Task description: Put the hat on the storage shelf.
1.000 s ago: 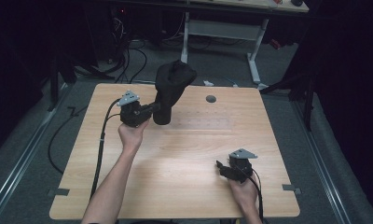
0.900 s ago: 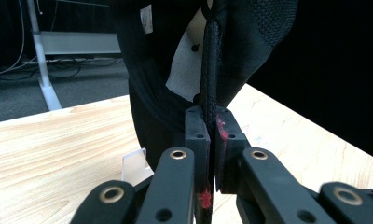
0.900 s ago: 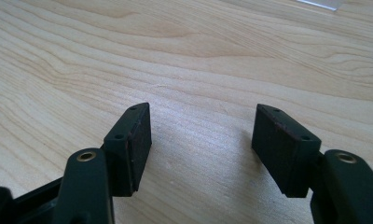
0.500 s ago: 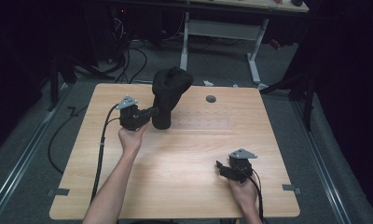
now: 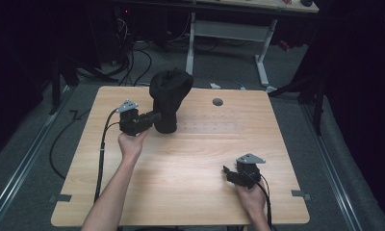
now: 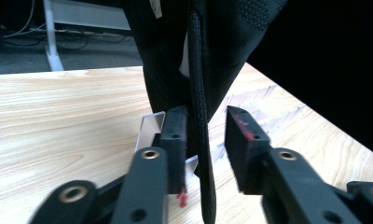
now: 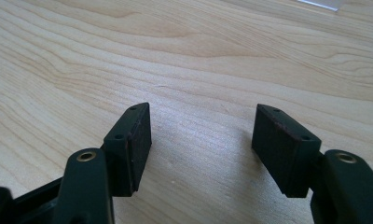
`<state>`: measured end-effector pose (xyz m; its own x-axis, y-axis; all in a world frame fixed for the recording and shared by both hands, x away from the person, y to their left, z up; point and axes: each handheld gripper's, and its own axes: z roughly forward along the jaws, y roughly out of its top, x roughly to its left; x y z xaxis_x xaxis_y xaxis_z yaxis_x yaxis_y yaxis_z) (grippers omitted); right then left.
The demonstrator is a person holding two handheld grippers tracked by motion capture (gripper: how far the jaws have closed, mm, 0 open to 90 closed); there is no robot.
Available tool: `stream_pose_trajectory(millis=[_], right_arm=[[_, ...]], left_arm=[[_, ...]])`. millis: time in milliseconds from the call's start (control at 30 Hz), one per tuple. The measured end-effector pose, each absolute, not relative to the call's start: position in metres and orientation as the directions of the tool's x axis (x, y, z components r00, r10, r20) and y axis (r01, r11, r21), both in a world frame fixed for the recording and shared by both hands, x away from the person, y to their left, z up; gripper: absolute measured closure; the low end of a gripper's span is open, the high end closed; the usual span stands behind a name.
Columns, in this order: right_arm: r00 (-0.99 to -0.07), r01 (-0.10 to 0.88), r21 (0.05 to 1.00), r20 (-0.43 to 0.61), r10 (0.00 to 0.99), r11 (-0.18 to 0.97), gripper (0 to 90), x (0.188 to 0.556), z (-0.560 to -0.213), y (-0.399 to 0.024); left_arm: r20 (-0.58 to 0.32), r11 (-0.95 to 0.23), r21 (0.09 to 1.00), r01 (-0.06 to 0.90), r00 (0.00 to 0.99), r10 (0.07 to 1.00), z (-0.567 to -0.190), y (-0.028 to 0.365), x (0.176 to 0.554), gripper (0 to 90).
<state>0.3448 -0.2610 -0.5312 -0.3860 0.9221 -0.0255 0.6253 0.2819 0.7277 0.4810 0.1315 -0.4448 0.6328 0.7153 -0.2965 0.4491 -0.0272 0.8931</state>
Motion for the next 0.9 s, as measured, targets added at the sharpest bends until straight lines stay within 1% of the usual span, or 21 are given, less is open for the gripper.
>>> stream_pose_trajectory(millis=[167,367,567,900], right_arm=[[-0.386,0.626,0.728,-0.025,0.922,0.282,37.5,0.345,-0.531,-0.261],[-0.386,0.626,0.728,-0.025,0.922,0.281,37.5,0.345,-0.531,-0.261],[-0.386,0.626,0.728,-0.024,0.922,0.281,37.5,0.345,-0.531,-0.261],[-0.386,0.626,0.728,-0.024,0.922,0.280,37.4,0.345,-0.531,-0.261]], left_arm=[[-0.265,-0.040,0.904,0.425,0.631,0.729,-0.438,0.133,0.476,60.5],[-0.246,-0.061,0.900,0.431,0.620,0.745,-0.432,0.137,0.470,55.8],[-0.237,-0.075,0.899,0.431,0.625,0.744,-0.427,0.141,0.465,52.5],[-0.246,-0.080,0.895,0.439,0.634,0.733,-0.423,0.148,0.455,49.9]])
